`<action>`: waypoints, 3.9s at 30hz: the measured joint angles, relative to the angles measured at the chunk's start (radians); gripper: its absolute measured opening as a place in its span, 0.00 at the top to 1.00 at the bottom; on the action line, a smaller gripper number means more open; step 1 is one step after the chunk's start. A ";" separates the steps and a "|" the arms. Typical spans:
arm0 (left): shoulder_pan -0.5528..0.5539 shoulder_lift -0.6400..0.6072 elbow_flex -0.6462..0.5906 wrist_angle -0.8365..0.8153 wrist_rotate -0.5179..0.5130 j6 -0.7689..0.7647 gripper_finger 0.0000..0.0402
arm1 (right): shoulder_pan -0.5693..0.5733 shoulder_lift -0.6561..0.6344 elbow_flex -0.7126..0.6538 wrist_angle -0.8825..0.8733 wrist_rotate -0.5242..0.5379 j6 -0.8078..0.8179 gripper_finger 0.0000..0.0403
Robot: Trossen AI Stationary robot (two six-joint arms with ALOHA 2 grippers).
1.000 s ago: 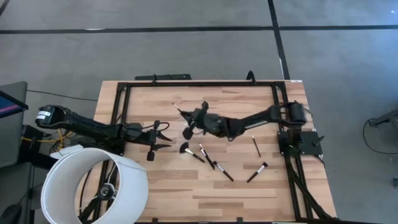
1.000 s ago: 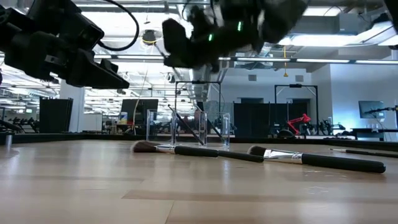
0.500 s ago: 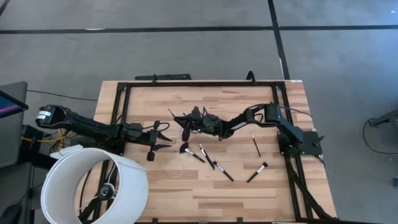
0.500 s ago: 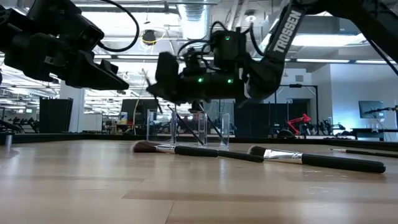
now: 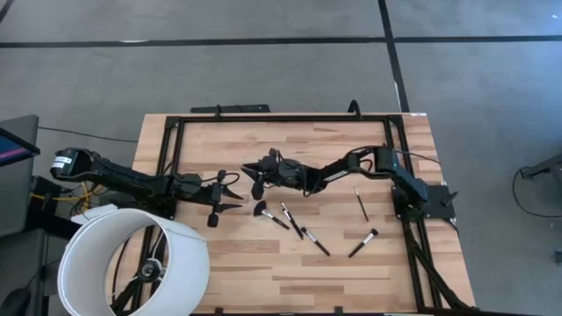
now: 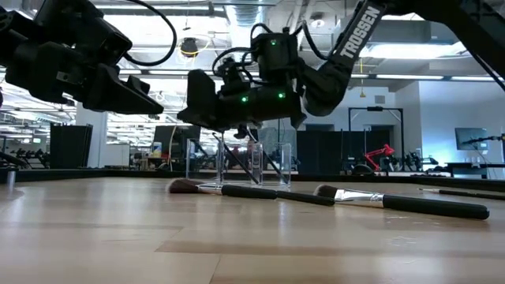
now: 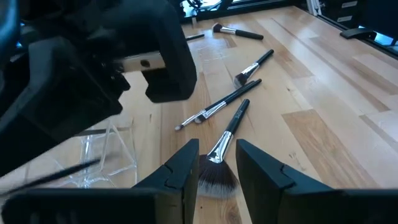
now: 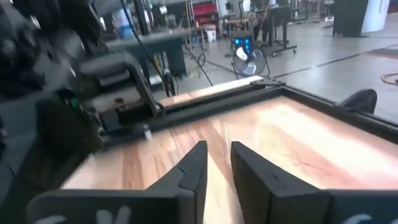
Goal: Put items in baskets/containers
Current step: Put the black liner brush into the transparent organizer
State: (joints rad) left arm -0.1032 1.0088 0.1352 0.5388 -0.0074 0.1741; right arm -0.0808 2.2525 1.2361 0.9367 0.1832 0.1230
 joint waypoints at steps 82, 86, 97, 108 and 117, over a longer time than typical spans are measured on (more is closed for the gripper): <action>0.000 -0.001 -0.001 0.141 -0.064 -0.105 0.74 | 0.716 -0.750 -1.050 -1.095 0.727 1.307 0.79; 0.000 -0.001 -0.001 0.143 -0.082 -0.105 0.74 | 0.758 -0.629 -1.052 -1.017 0.823 1.328 0.79; 0.000 -0.001 -0.001 0.143 -0.083 -0.105 0.74 | 0.825 -0.334 -1.030 -0.819 1.053 1.419 0.85; 0.000 -0.001 0.000 0.151 -0.082 -0.103 0.74 | 0.775 -0.418 -1.027 -0.830 1.004 1.437 1.00; 0.000 -0.001 0.000 0.151 -0.082 -0.101 0.74 | 0.739 -0.648 -1.022 -0.980 0.794 1.418 0.98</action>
State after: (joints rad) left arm -0.1028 1.0080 0.1352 0.6899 -0.0898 0.0727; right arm 0.6586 1.6045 0.2144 -0.0430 0.9771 1.5409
